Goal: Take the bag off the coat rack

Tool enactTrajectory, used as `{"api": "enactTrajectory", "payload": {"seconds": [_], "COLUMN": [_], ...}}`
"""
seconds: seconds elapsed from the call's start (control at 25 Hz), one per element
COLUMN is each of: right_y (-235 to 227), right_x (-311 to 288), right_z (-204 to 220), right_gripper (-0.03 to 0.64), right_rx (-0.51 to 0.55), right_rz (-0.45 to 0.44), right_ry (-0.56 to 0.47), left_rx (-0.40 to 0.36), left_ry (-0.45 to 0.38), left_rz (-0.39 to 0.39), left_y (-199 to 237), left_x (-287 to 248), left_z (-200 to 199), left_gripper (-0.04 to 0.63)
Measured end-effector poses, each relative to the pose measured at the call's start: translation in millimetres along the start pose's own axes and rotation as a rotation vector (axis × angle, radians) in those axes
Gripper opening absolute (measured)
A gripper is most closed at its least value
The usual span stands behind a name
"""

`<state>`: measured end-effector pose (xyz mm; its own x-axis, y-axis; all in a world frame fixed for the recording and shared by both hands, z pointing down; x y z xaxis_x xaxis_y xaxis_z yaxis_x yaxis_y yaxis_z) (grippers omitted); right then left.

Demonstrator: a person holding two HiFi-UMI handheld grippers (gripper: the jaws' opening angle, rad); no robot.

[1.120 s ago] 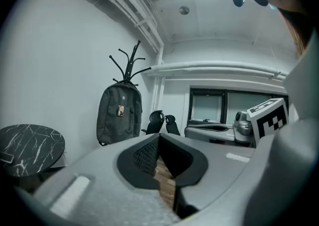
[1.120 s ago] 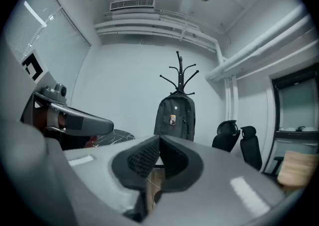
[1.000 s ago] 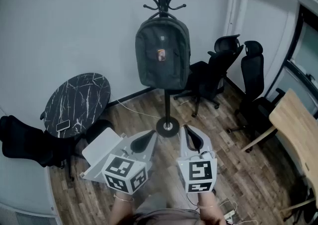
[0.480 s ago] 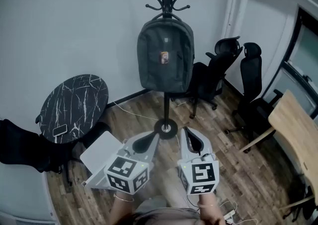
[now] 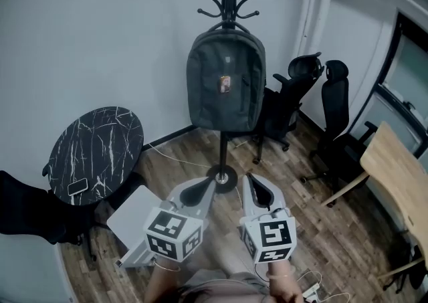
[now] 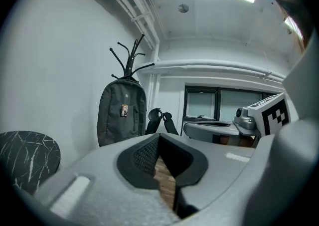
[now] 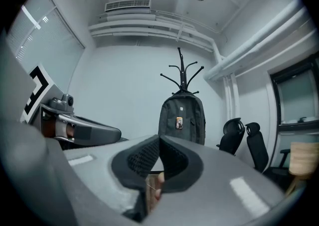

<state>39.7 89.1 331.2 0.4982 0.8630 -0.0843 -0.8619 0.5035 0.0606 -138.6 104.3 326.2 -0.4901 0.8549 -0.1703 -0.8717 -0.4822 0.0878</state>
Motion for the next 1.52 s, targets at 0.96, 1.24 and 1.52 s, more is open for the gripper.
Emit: {"api": "enactTrajectory", "payload": {"seconds": [0.96, 1.24, 1.52], "right_y": [-26, -40, -59], "right_x": [-55, -75, -98], "right_z": [7, 7, 11], "right_gripper": [0.002, 0.002, 0.002], "right_rx": [0.044, 0.070, 0.027], "right_rz": [0.082, 0.102, 0.113], "right_ry": [-0.016, -0.016, -0.006], "left_rx": [-0.006, -0.011, -0.013], "left_ry": [-0.015, -0.014, -0.007], "left_rz": [0.014, 0.009, 0.009], "left_y": [41, 55, 71], "left_x": [-50, -74, -97], "left_z": [-2, -8, -11], "left_gripper": [0.009, 0.009, 0.009]}}
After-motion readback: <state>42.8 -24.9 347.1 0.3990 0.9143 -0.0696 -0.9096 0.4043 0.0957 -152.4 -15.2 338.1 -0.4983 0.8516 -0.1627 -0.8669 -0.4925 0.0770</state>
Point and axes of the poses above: the fingertips, and each gripper's own axes: x backward along the fingers, y to its left, z out of its underside, the point moved 10 cm from there along x, backward along the fingers, and after that the axes turned 2 degrees about y, right-handed, at the moved point
